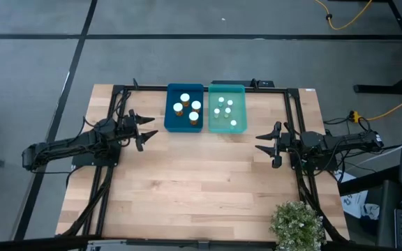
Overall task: Pick and place medicine bottles into bin by pill shape (circle, oval)
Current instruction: Return to Home Position
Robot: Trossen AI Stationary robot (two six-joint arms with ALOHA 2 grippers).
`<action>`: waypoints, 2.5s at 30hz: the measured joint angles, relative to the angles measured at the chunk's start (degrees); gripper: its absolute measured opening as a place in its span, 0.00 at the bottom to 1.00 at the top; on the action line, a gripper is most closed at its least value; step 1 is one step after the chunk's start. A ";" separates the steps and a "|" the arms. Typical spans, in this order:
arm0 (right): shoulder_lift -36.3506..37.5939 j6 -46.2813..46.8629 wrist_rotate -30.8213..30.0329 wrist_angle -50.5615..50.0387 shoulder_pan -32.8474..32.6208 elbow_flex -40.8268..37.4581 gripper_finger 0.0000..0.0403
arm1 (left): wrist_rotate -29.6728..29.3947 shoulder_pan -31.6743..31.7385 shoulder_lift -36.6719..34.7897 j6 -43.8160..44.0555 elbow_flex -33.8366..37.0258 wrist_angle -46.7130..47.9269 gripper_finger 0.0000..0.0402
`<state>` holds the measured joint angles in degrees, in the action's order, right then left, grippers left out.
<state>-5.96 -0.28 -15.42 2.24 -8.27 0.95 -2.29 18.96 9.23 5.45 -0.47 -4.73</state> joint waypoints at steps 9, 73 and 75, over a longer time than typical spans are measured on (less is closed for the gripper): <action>-0.01 0.01 0.00 -0.01 0.00 0.00 0.44 | -0.01 0.02 0.00 0.00 0.00 0.00 0.70; 5.07 0.00 0.02 0.00 0.01 0.00 0.44 | 0.00 0.00 0.02 -0.01 0.00 -0.02 0.70; 5.98 -0.05 0.00 0.36 0.00 0.03 0.44 | 0.00 0.00 0.02 -0.02 0.00 -0.02 0.70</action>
<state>0.02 -0.33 -15.42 2.60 -8.27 0.98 -2.28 18.96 9.26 5.43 -0.47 -4.75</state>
